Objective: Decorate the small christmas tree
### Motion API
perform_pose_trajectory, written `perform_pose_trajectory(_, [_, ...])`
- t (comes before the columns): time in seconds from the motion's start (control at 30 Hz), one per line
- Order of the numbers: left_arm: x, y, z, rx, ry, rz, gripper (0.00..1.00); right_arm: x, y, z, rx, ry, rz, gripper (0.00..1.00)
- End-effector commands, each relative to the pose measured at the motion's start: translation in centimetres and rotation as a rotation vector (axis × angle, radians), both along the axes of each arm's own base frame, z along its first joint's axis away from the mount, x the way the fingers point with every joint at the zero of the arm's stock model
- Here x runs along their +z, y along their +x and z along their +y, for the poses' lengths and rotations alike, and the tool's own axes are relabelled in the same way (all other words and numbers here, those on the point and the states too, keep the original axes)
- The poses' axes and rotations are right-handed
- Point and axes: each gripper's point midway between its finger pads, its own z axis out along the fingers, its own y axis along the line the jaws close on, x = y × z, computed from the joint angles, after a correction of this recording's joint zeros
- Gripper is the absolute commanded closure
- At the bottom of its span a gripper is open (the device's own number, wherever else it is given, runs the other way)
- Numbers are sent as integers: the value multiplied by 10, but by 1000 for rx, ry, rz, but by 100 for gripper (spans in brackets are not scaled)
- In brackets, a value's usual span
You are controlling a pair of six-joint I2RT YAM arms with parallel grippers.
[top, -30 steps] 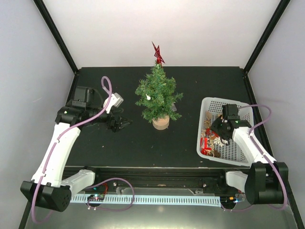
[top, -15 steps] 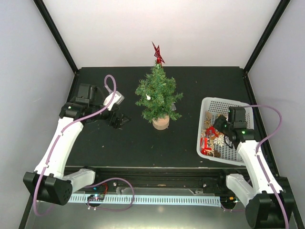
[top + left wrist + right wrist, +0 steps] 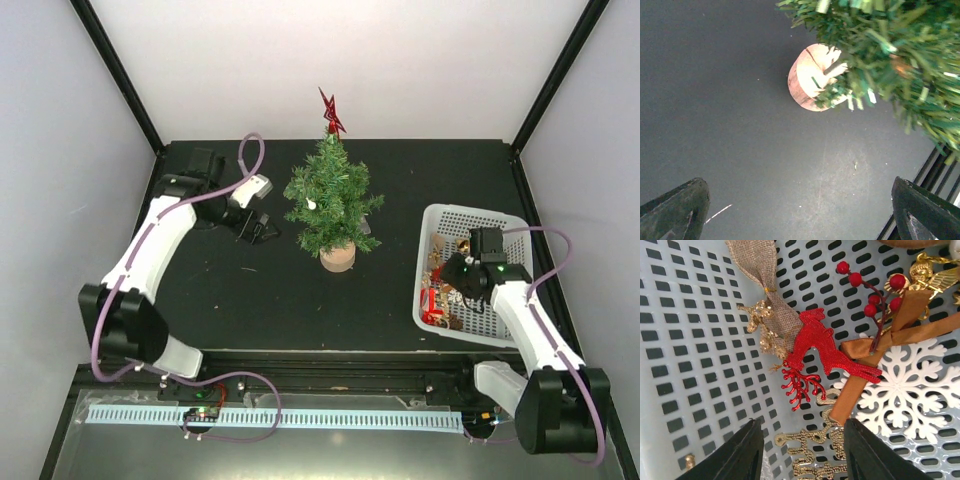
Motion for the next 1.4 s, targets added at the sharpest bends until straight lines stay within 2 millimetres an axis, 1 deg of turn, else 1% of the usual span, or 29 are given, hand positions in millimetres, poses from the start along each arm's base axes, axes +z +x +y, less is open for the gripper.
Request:
perform_pose_trajectory(0.0, [-7, 9, -7, -28, -25, 89, 1, 14, 22, 5, -23, 34, -13, 54])
perform_pose_trajectory(0.07, [-12, 13, -12, -41, -38, 130, 1, 15, 33, 8, -16, 46, 7, 54])
perform_pose_trajectory(0.13, [-13, 14, -14, -55, -49, 159, 1, 11, 38, 10, -17, 55, 50, 54])
perform_pose_trajectory(0.27, [-11, 13, -15, -62, -49, 170, 1, 2, 29, 7, -34, 42, 105, 58])
perform_pose_trajectory(0.3, [-11, 11, -15, -63, -51, 180, 1, 1, 25, 6, -35, 37, 115, 60])
perform_pose_trajectory(0.37, [-7, 8, -14, -64, -50, 187, 1, 2, 13, 3, -32, 14, 150, 62])
perform_pose_trajectory(0.43, [-4, 4, -13, -64, -39, 182, 1, 9, 2, -2, -19, -17, 163, 62])
perform_pose_trajectory(0.5, [-2, 2, -11, -60, -25, 188, 1, 15, -14, -5, -16, -36, 188, 62])
perform_pose_trajectory(0.57, [2, 1, -9, -57, -17, 202, 1, 17, -32, -1, -7, -11, 225, 61])
perform_pose_trajectory(0.63, [9, 3, -9, -56, -16, 205, 1, 14, -51, 2, -14, 12, 280, 59])
perform_pose_trajectory(0.7, [11, 3, -9, -55, -15, 200, 1, 10, -66, 4, -27, 33, 316, 54])
perform_pose_trajectory(0.8, [9, 3, -8, -50, -6, 202, 1, 4, -77, 3, -40, 33, 345, 36])
perform_pose_trajectory(0.83, [9, 2, -8, -49, -5, 204, 1, 3, -79, 7, -28, 54, 356, 29])
perform_pose_trajectory(0.93, [9, -1, -7, -51, -4, 197, 1, 2, -78, 14, -12, 89, 381, 14])
perform_pose_trajectory(0.97, [9, -3, -6, -51, -2, 197, 1, 2, -76, 14, -10, 89, 380, 6])
perform_pose_trajectory(1.0, [9, -4, -6, -49, 1, 197, 1, 3, -75, 13, -10, 85, 384, 3])
perform_pose_trajectory(1.07, [8, -6, -5, -49, 7, 198, 1, 1, -73, 13, -4, 80, 404, 0])
perform_pose_trajectory(1.13, [7, -8, -4, -48, 9, 197, 1, -4, -70, 15, 7, 86, 426, 0])
perform_pose_trajectory(1.3, [9, -8, -4, -49, 5, 192, 1, -30, -63, 22, -7, 130, 480, 0])
perform_pose_trajectory(1.37, [10, -9, -5, -49, 0, 192, 1, -41, -58, 31, -18, 191, 467, 0])
